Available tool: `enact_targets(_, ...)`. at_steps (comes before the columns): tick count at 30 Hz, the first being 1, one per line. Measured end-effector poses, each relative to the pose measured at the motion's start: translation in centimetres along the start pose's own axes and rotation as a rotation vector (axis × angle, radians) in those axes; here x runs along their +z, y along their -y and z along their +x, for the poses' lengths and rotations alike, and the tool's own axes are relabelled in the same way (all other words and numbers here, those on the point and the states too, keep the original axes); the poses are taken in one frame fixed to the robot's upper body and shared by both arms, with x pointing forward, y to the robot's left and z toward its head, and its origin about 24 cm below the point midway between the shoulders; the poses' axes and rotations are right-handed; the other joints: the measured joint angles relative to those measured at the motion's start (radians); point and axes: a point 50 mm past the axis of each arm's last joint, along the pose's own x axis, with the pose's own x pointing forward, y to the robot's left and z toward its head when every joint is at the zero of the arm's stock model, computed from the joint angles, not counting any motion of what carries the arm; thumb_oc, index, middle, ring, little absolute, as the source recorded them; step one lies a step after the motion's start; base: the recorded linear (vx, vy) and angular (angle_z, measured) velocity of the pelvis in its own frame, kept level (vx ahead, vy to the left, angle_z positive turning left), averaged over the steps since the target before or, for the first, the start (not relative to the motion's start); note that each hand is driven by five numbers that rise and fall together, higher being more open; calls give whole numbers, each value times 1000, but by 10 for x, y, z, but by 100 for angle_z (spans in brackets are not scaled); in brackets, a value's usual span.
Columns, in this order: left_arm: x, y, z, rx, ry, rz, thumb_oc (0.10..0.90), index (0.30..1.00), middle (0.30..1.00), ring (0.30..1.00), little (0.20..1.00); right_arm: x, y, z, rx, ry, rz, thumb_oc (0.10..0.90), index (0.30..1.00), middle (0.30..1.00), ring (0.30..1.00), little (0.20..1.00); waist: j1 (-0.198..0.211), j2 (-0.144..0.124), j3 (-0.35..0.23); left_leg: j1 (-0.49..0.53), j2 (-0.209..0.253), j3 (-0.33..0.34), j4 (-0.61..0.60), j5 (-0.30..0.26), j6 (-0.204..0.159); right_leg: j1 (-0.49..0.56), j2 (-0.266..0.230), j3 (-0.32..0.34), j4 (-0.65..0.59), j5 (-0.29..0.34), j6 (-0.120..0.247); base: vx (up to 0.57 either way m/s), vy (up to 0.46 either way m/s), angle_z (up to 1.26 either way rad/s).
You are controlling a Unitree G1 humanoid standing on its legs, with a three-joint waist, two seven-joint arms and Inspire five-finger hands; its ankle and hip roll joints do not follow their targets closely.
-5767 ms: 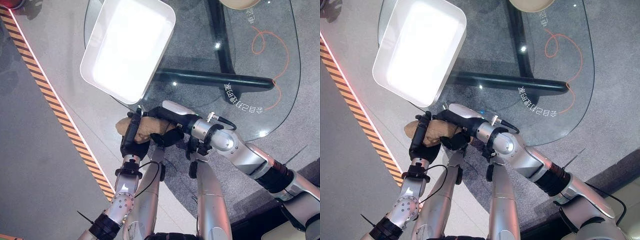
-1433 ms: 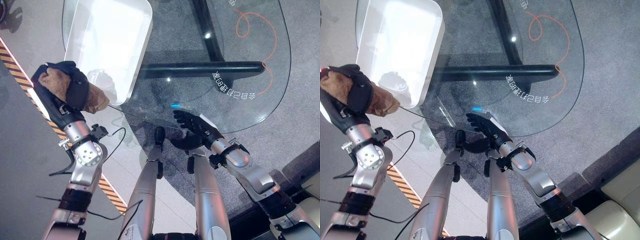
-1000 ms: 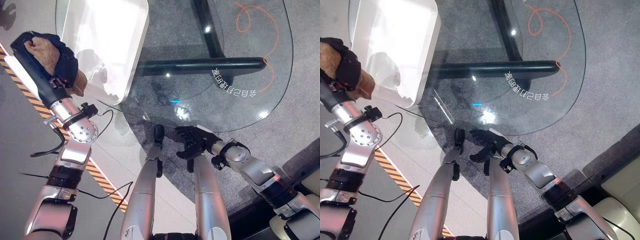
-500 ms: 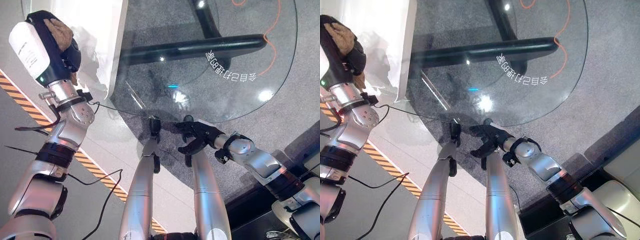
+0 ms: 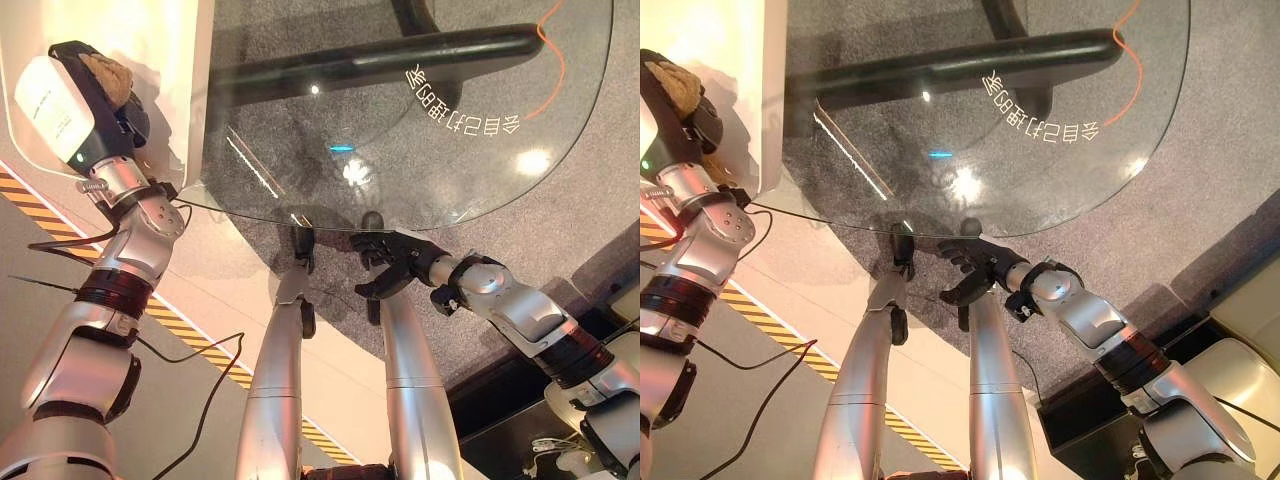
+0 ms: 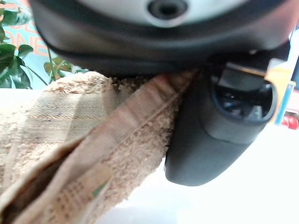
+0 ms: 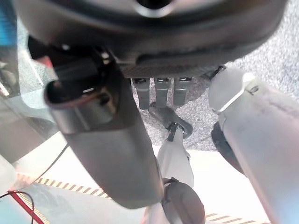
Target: Wipe the table with a cloth and put it in the basket.
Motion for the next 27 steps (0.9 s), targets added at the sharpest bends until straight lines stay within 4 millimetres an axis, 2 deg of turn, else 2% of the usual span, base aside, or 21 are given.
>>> enact_targets(1, 1, 0, 2, -11, -13, -15, 100, 300, 300, 300, 200, 0, 0, 0, 0, 2, 0, 800, 900, 900, 900, 900, -1, 0, 0, -1, 0, 0, 0, 0, 0, -1, 0, 0, 0, 0, 0, 0, 0, 0)
enact_targets(2, 2, 1, 4, -28, -34, -39, 185, 373, 373, 373, 285, 0, 0, 0, 0, 4, 0, 800, 900, 900, 900, 900, -1, 0, 0, -3, 1, 0, 2, 0, 0, -2, 1, -1, 0, 0, 0, 0, 0, 0)
enact_targets(3, 3, 1, 5, -36, -35, -42, 185, 373, 373, 373, 285, 1, 0, 0, 0, 5, 1, 800, 900, 900, 900, 900, -1, 0, 0, -4, 1, -1, 3, 0, 0, -2, 2, -1, 0, 1, 0, -10, -31, 0)
enact_targets(4, 3, 2, 6, -59, -34, -45, 520, 660, 660, 660, 620, 0, 0, 0, -1, 6, 4, 800, 900, 900, 900, 900, -1, 0, 0, -4, 2, -1, 4, 0, 0, -2, 2, -1, 0, 1, 0, 0, 0, 0)
enact_targets(5, 3, 3, 7, -67, -33, -47, 520, 660, 660, 660, 620, 0, 0, 0, -2, 7, 4, 800, 900, 900, 900, 900, -1, 0, 0, -5, 2, -1, 5, 0, 0, -2, 2, -1, 0, 1, 0, 0, 0, 0)
enact_targets(6, 4, 4, 8, -89, -27, -49, 704, 818, 818, 818, 804, 0, 0, 1, -3, 7, 4, 800, 900, 900, 900, 900, -1, 0, 0, -6, 2, -2, 7, 0, 0, -2, 2, -1, 0, 2, 0, 0, 0, 0)
enact_targets(7, 5, 4, 9, -105, -24, -52, 633, 756, 756, 756, 733, 0, 0, 1, -4, 8, 4, 800, 900, 900, 900, 900, -2, -1, 0, -7, 2, -2, 8, 0, -1, -2, 2, -2, 0, 3, 1, 0, 0, 0)
enact_targets(8, 5, 4, 9, -112, -22, -53, 633, 756, 756, 756, 733, 0, 0, 1, -4, 9, 5, 800, 900, 900, 900, 900, -2, -1, 0, -7, 2, -2, 9, 0, 0, -2, 2, -2, 0, 4, 2, 0, 0, 0)
enact_targets(9, 7, 5, 11, -126, -15, -58, 572, 705, 705, 705, 672, 0, 1, 1, -5, 10, 7, 800, 900, 900, 900, 900, -3, -1, -1, -8, 2, -3, 10, 0, 0, -1, 1, -2, 0, 4, 2, 0, 0, 0)
enact_targets(10, 8, 5, 12, -138, -11, -61, 580, 712, 712, 712, 680, -1, 1, 1, -6, 11, 10, 800, 900, 900, 900, 900, -5, -1, -1, -8, 1, -3, 11, 0, 0, -1, 1, -3, 0, 5, 3, 0, 0, 0)
enact_targets(11, 8, 5, 13, -142, -10, -61, 652, 773, 773, 773, 752, -1, 1, 1, -7, 11, 10, 800, 900, 900, 900, 900, -6, -1, -1, -8, 1, -3, 11, 0, 0, -1, 1, -3, 0, 5, 3, 0, 0, 0)
enact_targets(12, 8, 5, 13, -144, -9, -62, 674, 792, 792, 792, 774, -1, 2, 1, -8, 12, 11, 800, 900, 900, 900, 900, -7, -2, -1, -8, 1, -3, 11, 0, 0, 0, 0, -3, 0, 5, 4, 0, 0, 0)
enact_targets(13, 8, 5, 14, -145, -6, -64, 800, 900, 900, 900, 900, -2, 2, 1, -8, 14, 12, 800, 900, 900, 900, 900, -8, -2, -1, -8, 0, -4, 11, 0, 0, 0, -1, -3, 0, 5, 4, 0, 0, 0)
enact_targets(27, 9, 4, 15, -153, 45, -34, 800, 900, 900, 900, 900, -4, 0, 2, -22, 15, 21, 800, 900, 900, 900, 900, -23, -7, -2, -8, -7, -22, 13, 1, -1, 7, -8, -22, 1, 6, 5, -2, -14, 2)
